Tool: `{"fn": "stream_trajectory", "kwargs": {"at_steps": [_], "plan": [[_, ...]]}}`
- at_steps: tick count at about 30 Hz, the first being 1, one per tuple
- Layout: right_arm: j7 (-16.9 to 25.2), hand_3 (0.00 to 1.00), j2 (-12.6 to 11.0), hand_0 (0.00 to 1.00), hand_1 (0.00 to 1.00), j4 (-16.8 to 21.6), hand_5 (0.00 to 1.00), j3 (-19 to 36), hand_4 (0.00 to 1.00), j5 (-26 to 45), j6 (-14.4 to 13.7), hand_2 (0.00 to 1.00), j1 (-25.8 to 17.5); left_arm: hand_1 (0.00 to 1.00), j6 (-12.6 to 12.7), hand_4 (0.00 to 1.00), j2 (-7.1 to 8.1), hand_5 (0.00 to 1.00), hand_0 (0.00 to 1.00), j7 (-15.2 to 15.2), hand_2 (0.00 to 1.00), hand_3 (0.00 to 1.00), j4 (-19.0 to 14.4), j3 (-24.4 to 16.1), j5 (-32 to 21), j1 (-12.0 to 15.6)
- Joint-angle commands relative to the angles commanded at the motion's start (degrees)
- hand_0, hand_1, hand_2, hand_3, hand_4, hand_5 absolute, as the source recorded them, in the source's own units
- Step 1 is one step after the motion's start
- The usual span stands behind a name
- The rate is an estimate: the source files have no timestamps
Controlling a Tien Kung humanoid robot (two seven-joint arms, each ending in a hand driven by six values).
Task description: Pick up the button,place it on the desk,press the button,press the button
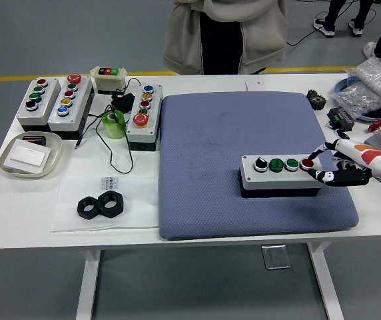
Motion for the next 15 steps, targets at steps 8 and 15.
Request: {"fn": "stream_trajectory", "kwargs": {"at_steps": [8, 15], "plan": [[-0.38, 0.721, 0.71, 0.054, 0.002, -0.86, 0.674, -1.4, 0.704, -0.41, 0.1, 0.082, 0.59, 0.83, -0.01, 0.649, 0.03, 0.998, 0.693, 0.07, 0.89, 0.831, -0.05, -0.06, 0.14, 0.01], [-0.85, 0.721, 1.08, 0.055, 0.002, -1.47, 0.681, -2.08, 0.701, -0.86, 0.4, 0.082, 0.88, 0.83, -0.02, 0.647, 0.04, 0.998, 0.692, 0.05, 0.89, 0.831, -0.06, 0.01, 0.05, -0.05]]}}
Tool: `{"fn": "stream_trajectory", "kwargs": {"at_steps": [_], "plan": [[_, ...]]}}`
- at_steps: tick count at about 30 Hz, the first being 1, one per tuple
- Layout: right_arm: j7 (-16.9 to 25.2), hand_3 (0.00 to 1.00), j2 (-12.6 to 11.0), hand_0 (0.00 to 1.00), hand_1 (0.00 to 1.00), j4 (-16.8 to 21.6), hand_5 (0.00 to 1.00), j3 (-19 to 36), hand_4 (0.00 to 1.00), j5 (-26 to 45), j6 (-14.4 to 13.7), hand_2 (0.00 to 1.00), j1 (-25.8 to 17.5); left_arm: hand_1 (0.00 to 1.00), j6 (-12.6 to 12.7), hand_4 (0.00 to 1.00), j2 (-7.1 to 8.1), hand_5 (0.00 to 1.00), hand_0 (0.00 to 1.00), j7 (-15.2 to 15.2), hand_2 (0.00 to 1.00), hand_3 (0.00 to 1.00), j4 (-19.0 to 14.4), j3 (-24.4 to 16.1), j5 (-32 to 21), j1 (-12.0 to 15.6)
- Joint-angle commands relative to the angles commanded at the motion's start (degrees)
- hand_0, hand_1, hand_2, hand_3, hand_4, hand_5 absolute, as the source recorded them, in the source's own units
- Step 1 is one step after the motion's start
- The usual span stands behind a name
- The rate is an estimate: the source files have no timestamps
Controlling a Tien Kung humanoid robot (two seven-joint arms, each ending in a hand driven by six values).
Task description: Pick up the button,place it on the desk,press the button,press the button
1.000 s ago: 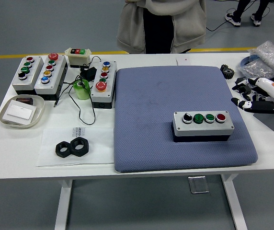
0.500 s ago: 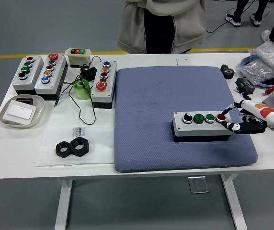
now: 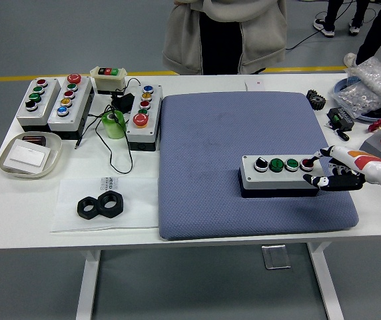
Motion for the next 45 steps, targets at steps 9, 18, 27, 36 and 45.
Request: {"fn": "stream_trajectory", "kwargs": {"at_steps": [9, 18, 27, 36, 45], "plan": [[-0.67, 0.722, -0.13, 0.056, 0.002, 0.04, 0.704, -0.7, 0.698, -0.36, 1.07, 0.083, 0.3, 0.831, 0.0, 0.645, 0.0, 0.998, 0.692, 0.03, 0.891, 0.831, 0.0, -0.04, 0.02, -0.06], [-1.13, 0.722, -0.15, 0.057, 0.002, -0.19, 0.707, -1.98, 0.699, -0.53, 1.7, 0.082, 1.05, 0.831, -0.01, 0.646, 0.01, 0.998, 0.692, 0.01, 0.891, 0.831, 0.0, -0.02, 0.0, -0.04], [-1.62, 0.724, 0.09, 0.057, 0.002, -0.54, 0.714, -3.0, 0.704, -0.56, 2.47, 0.083, 1.6, 0.831, -0.02, 0.643, 0.04, 0.998, 0.692, -0.05, 0.891, 0.833, 0.0, 0.11, -0.21, -0.12], [-1.54, 0.725, -0.41, 0.058, 0.002, 0.46, 0.722, -0.28, 0.706, -0.78, 1.7, 0.083, 1.35, 0.832, -0.03, 0.642, 0.04, 0.998, 0.693, -0.01, 0.891, 0.832, 0.0, 0.04, -0.1, -0.09], [-1.4, 0.736, -1.05, 0.058, 0.002, 2.9, 0.719, 2.88, 0.709, -0.8, 0.84, 0.086, 1.14, 0.831, -0.01, 0.641, 0.05, 0.998, 0.692, 0.07, 0.891, 0.831, 0.0, -0.09, 0.16, -0.03]]}}
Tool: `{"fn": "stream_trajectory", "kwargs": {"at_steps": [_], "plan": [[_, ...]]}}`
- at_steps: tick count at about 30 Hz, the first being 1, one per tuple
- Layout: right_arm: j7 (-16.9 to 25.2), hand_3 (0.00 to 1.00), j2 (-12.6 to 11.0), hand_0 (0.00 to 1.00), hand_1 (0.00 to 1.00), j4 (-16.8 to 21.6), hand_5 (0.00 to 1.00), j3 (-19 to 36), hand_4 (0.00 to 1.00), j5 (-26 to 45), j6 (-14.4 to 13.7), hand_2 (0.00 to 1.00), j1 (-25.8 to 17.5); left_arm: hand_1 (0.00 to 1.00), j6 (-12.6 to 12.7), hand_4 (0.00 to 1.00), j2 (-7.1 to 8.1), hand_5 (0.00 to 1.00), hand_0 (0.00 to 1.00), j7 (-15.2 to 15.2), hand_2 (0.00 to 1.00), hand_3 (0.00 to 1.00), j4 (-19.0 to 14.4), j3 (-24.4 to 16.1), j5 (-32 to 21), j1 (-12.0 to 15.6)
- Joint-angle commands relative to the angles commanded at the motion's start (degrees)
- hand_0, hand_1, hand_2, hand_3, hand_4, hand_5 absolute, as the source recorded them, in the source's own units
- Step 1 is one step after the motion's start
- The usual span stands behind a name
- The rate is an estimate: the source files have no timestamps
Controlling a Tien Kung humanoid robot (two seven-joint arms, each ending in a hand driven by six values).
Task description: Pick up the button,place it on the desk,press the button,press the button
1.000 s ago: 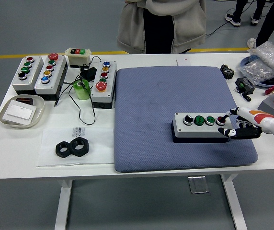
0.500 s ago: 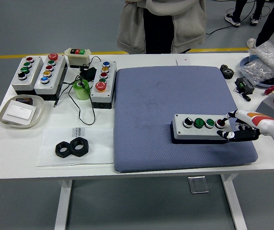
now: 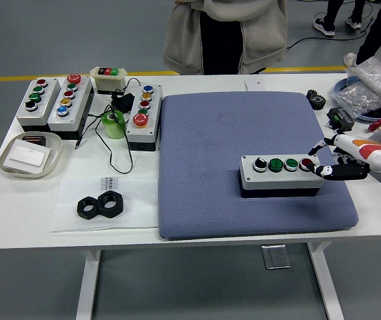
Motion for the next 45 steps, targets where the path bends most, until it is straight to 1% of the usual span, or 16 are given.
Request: {"fn": "stream_trajectory", "kwargs": {"at_steps": [7, 13, 20, 31, 41, 45], "plan": [[-0.09, 0.739, 0.57, 0.058, 0.002, 0.54, 0.721, -0.91, 0.709, 0.06, -0.13, 0.086, 0.82, 0.831, 0.03, 0.642, -0.03, 0.998, 0.691, 0.07, 0.891, 0.832, 0.01, -0.13, 0.16, 0.03], [-0.41, 0.741, 2.0, 0.059, 0.002, 0.48, 0.721, -3.04, 0.709, 0.02, 0.25, 0.086, 1.7, 0.831, 0.04, 0.642, -0.04, 0.998, 0.69, 0.07, 0.89, 0.832, 0.0, -0.15, 0.2, 0.09], [-0.59, 0.74, 3.01, 0.058, 0.002, -0.35, 0.72, -4.64, 0.71, -0.26, 0.29, 0.087, 2.39, 0.831, 0.04, 0.642, -0.04, 0.998, 0.689, 0.08, 0.889, 0.832, 0.0, -0.24, 0.33, 0.14], [-0.94, 0.744, 3.79, 0.058, 0.002, -2.55, 0.707, -6.66, 0.714, -0.55, 0.8, 0.087, 3.05, 0.829, 0.01, 0.643, -0.02, 0.998, 0.688, 0.01, 0.888, 0.831, -0.03, -0.02, 0.04, 0.0], [-1.56, 0.745, 3.87, 0.058, 0.002, -2.56, 0.706, -8.37, 0.714, -0.82, 1.8, 0.087, 3.12, 0.829, -0.01, 0.645, -0.04, 0.998, 0.689, 0.0, 0.888, 0.831, -0.02, 0.01, -0.04, -0.04], [-1.53, 0.746, 3.79, 0.06, 0.002, -2.32, 0.705, -8.0, 0.714, -0.88, 1.69, 0.087, 2.97, 0.829, -0.02, 0.647, -0.05, 0.998, 0.688, -0.02, 0.887, 0.83, -0.02, 0.04, -0.11, -0.04]]}}
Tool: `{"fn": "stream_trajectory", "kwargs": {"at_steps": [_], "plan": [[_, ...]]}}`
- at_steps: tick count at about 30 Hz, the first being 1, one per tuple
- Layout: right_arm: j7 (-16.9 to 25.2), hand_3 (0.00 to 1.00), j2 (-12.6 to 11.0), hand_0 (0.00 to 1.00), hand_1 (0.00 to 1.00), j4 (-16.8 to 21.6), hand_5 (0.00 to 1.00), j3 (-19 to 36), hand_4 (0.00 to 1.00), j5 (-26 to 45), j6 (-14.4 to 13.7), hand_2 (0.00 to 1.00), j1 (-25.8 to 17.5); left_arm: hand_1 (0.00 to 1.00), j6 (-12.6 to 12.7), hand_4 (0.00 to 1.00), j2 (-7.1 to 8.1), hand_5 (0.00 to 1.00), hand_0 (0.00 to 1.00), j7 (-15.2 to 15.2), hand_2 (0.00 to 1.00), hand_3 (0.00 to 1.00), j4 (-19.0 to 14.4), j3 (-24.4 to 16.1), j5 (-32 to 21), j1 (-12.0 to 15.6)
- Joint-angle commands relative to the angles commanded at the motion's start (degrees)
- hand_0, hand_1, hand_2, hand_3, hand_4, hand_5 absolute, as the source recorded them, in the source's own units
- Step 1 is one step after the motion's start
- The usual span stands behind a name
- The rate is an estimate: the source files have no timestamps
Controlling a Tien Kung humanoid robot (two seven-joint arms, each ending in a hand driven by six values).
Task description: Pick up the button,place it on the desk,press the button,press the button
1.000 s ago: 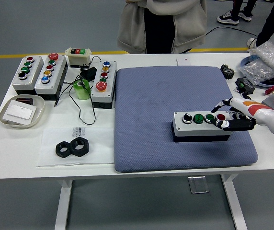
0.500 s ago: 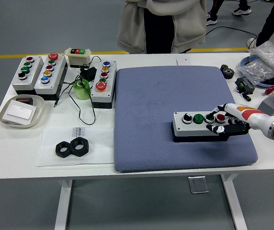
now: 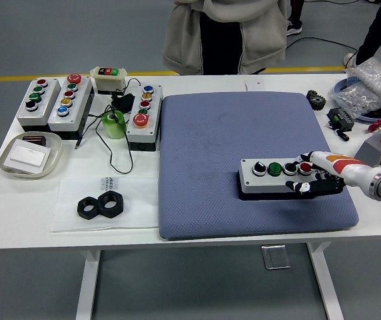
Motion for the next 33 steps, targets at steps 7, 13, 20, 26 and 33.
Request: {"fn": "stream_trajectory", "kwargs": {"at_steps": [7, 13, 20, 26, 33], "plan": [[0.52, 0.748, -0.69, 0.061, 0.002, 1.98, 0.704, 4.73, 0.713, -0.05, -1.61, 0.088, -0.54, 0.828, -0.02, 0.647, 0.05, 0.998, 0.688, -0.01, 0.888, 0.83, 0.0, 0.06, -0.08, -0.05], [1.15, 0.782, -1.77, 0.073, 0.002, 4.18, 0.702, 9.23, 0.713, 0.53, -5.21, 0.105, -1.35, 0.829, -0.03, 0.65, 0.09, 0.998, 0.686, 0.0, 0.888, 0.83, 0.0, 0.07, -0.08, -0.03], [2.11, 0.92, -2.1, 0.303, 0.251, 4.19, 0.703, 14.56, 0.713, 3.7, -8.27, 0.386, -3.03, 0.829, 0.0, 0.65, 0.05, 0.998, 0.686, 0.05, 0.888, 0.83, 0.0, -0.06, 0.1, 0.04], [6.44, 0.998, -1.95, 0.715, 0.712, 2.99, 0.7, 18.79, 0.71, 11.51, -14.48, 0.896, -4.78, 0.829, 0.01, 0.653, 0.02, 0.998, 0.687, 0.04, 0.888, 0.831, 0.0, -0.01, 0.01, 0.05], [15.27, 0.998, -1.39, 0.911, 0.865, 1.26, 0.669, 25.41, 0.703, 27.74, -22.31, 0.981, -7.12, 0.829, 0.01, 0.651, 0.03, 0.998, 0.687, 0.07, 0.889, 0.829, -0.01, 0.03, 0.04, 0.09]]}}
